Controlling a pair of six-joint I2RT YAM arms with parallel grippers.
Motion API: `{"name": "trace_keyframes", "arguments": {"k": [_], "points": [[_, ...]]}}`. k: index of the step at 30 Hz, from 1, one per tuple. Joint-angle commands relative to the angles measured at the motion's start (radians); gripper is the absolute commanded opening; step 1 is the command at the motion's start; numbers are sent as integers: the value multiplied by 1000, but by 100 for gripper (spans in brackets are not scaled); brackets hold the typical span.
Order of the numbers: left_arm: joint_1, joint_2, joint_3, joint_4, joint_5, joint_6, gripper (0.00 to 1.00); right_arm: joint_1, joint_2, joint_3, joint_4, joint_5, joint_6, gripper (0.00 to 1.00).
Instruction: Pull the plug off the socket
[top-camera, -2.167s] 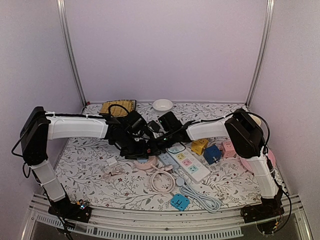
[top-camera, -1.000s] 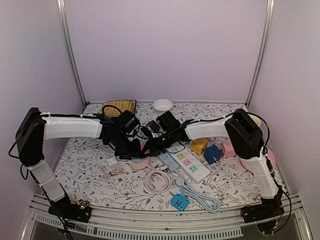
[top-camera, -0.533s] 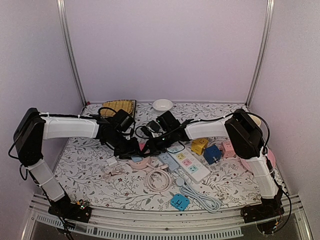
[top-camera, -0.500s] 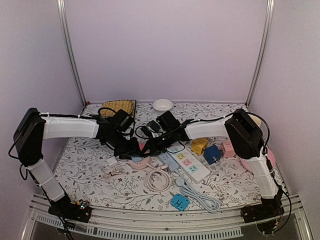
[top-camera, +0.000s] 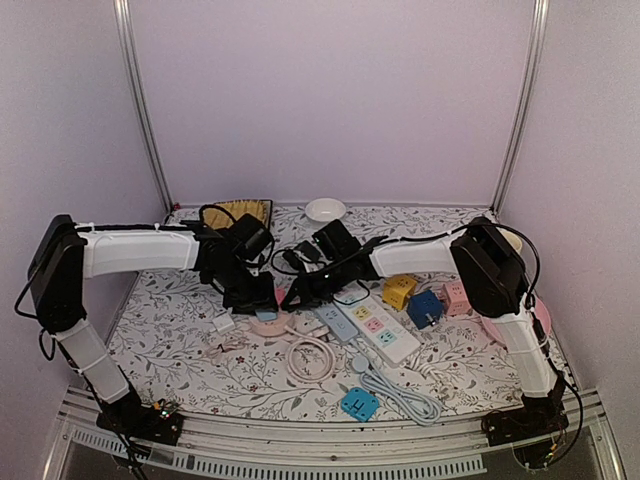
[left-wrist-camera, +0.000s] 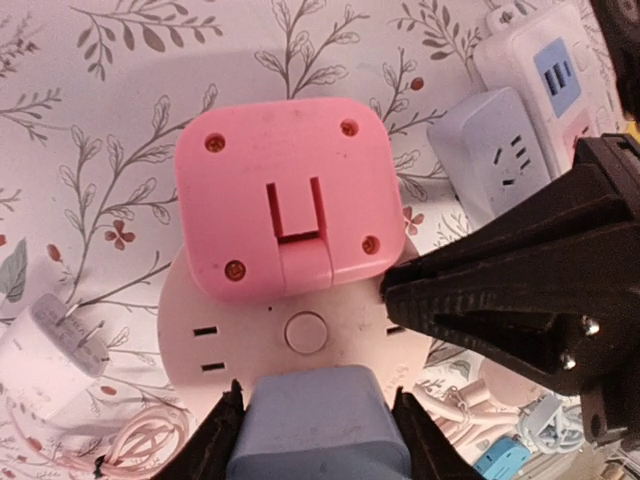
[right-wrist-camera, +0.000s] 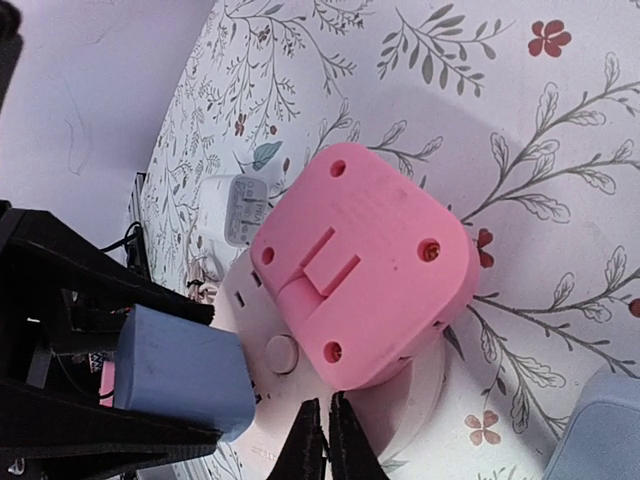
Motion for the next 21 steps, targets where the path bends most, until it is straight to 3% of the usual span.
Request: {"name": "trace_keyframes", "arguments": {"k": [1, 14, 21], "points": [[-43, -67, 107, -34, -143, 9, 17, -2, 70, -36, -219, 111, -26, 7], [-109, -9, 188, -104, -238, 27, 17, -2, 31, -18, -232, 133, -38, 7], [-106, -50, 110, -84, -231, -20, 17, -30, -72, -37, -231, 182, -28, 7]]}}
